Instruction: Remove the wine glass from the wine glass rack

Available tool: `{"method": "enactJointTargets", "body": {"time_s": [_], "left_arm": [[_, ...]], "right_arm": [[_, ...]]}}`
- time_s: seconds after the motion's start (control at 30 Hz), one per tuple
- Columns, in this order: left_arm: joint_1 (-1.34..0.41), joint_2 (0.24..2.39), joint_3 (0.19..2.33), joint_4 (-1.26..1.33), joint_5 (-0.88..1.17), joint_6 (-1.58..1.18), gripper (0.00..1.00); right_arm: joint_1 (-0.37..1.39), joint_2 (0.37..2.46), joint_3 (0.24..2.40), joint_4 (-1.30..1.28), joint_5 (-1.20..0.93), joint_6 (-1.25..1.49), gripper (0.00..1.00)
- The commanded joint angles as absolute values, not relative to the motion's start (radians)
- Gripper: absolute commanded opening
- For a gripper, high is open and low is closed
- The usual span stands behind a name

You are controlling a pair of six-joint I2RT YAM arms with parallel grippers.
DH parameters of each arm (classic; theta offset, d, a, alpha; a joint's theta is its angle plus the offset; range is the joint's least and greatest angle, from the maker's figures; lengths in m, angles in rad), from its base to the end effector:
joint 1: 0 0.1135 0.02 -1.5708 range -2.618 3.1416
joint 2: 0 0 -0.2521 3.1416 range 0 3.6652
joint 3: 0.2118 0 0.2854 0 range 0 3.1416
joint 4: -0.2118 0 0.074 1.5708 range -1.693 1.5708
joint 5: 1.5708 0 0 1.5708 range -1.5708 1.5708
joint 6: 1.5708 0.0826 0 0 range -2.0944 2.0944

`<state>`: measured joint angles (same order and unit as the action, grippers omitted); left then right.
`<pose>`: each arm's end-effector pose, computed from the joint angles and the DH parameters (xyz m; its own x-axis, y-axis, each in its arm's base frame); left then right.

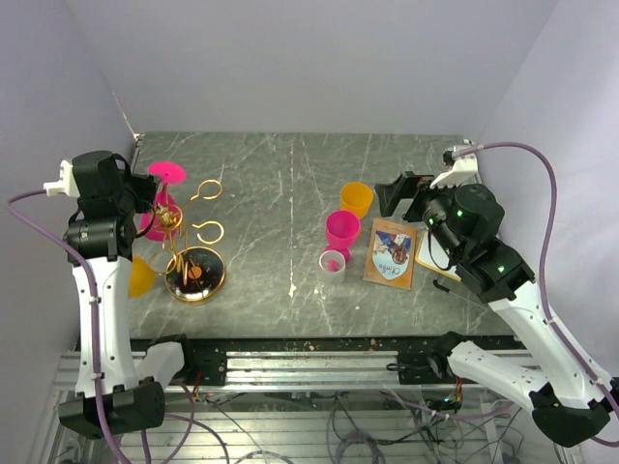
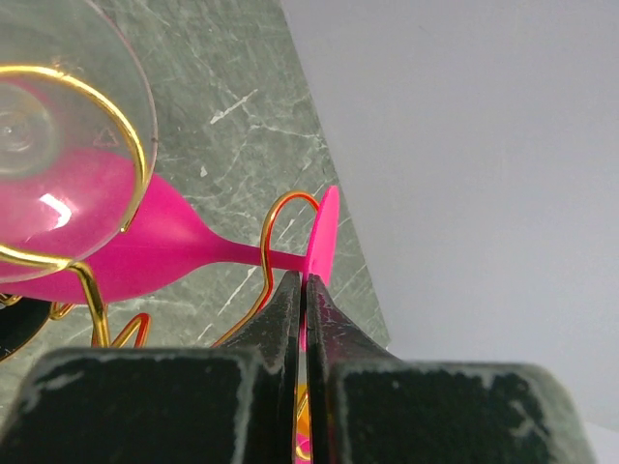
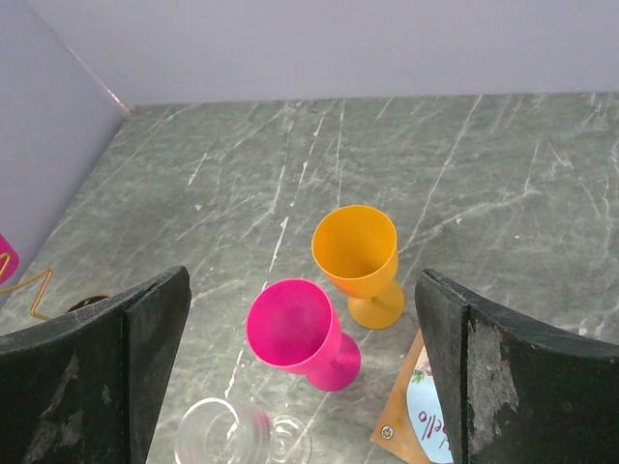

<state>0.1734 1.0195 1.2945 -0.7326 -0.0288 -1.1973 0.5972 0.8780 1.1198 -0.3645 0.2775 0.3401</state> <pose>0.2760 0.0508 0.3926 0.0255 -0.9404 -0.3392 -0.4774 0.2867 -0.8306 0.2342 0.1319 0.4138 -0.2008 0.2514 -0.9468 -0.2641 0.9168 0.2995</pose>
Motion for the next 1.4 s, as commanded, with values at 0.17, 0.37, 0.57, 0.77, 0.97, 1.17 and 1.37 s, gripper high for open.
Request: {"method": "enactJointTargets", "body": {"time_s": [0.17,0.37,0.57,0.77,0.97,1.17,1.37], "left_arm": [[0.18,0.982,1.267,-0.741,0.045,-1.234,0.07],[0.18,0.965,1.254,-0.724,0.077,-1.253,0.07],[0.179,0.953,1.241,-0.711,0.102,-1.278,0.07],[0.18,0.935,1.22,-0.693,0.105,-1.3,0.07],[0.18,0.941,1.18,-0.617,0.145,-1.341,0.07],[0.181,0.932,1.126,-0.497,0.182,-1.382,0.07],[0.185,0.941,1.108,-0.44,0.19,-1.381,0.07]], "right_arm": [[0.607,0.869,1.117,-0.354,0.287,0.339,1.0],[0.607,0.868,1.116,-0.354,0.287,0.34,1.0],[0.608,0.87,1.115,-0.353,0.286,0.341,1.0],[0.609,0.875,1.117,-0.354,0.284,0.341,1.0],[0.608,0.877,1.117,-0.354,0.287,0.338,1.0],[0.609,0.88,1.118,-0.354,0.284,0.337,1.0],[0.608,0.878,1.116,-0.354,0.293,0.333,1.0]]}}
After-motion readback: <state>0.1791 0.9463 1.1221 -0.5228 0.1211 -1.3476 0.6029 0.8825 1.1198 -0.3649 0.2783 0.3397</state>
